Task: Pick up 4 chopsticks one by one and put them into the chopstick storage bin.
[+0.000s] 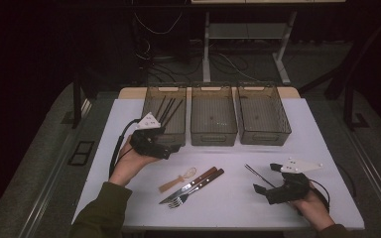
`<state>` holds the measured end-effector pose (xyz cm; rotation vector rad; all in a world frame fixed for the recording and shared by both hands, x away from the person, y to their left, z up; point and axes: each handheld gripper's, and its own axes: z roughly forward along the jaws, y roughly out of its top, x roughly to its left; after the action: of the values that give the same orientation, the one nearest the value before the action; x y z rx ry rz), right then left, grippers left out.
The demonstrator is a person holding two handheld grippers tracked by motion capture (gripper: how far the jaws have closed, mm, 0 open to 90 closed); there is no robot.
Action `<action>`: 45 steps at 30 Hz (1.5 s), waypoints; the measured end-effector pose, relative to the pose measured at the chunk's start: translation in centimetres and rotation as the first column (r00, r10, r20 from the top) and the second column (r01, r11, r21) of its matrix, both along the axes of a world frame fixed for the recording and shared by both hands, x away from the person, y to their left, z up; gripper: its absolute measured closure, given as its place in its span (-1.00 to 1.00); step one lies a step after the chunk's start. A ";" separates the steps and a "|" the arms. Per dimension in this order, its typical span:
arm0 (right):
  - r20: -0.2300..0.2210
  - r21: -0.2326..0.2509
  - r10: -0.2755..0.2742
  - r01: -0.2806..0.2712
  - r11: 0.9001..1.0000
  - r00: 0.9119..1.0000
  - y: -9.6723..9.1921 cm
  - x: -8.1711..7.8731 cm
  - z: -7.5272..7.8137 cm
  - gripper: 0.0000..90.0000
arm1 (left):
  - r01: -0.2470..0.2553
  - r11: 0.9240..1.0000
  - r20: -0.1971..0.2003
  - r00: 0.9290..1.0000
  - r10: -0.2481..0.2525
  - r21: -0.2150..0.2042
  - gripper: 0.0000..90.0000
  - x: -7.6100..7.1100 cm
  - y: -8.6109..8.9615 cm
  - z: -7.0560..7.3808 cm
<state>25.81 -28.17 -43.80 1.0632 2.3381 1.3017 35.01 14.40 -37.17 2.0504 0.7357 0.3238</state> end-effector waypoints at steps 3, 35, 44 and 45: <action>0.000 -0.001 0.001 -0.001 1.000 1.000 0.0 0.0 0.0 -0.98 | 0.012 1.000 0.002 1.000 -0.012 0.005 -0.72 -0.8 -0.1 -0.4; 0.004 -0.006 0.004 -0.004 1.000 1.000 0.1 -0.1 0.0 -0.98 | 0.056 0.993 -0.071 0.996 -0.048 0.107 -0.30 -6.5 -0.1 -5.8; 0.004 -0.008 0.003 -0.003 1.000 1.000 0.2 -0.1 0.1 -0.98 | 0.088 0.983 -0.116 0.991 -0.069 0.163 0.05 -6.7 -0.4 -6.5; 0.004 -0.009 0.004 -0.004 1.000 1.000 0.2 -0.1 0.1 -0.98 | 0.091 0.981 -0.116 0.991 -0.072 0.173 0.07 -6.7 -0.4 -6.5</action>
<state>25.68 -28.01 -43.72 1.0529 2.3419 1.2918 28.33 14.03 -43.67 2.2755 0.7073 0.2384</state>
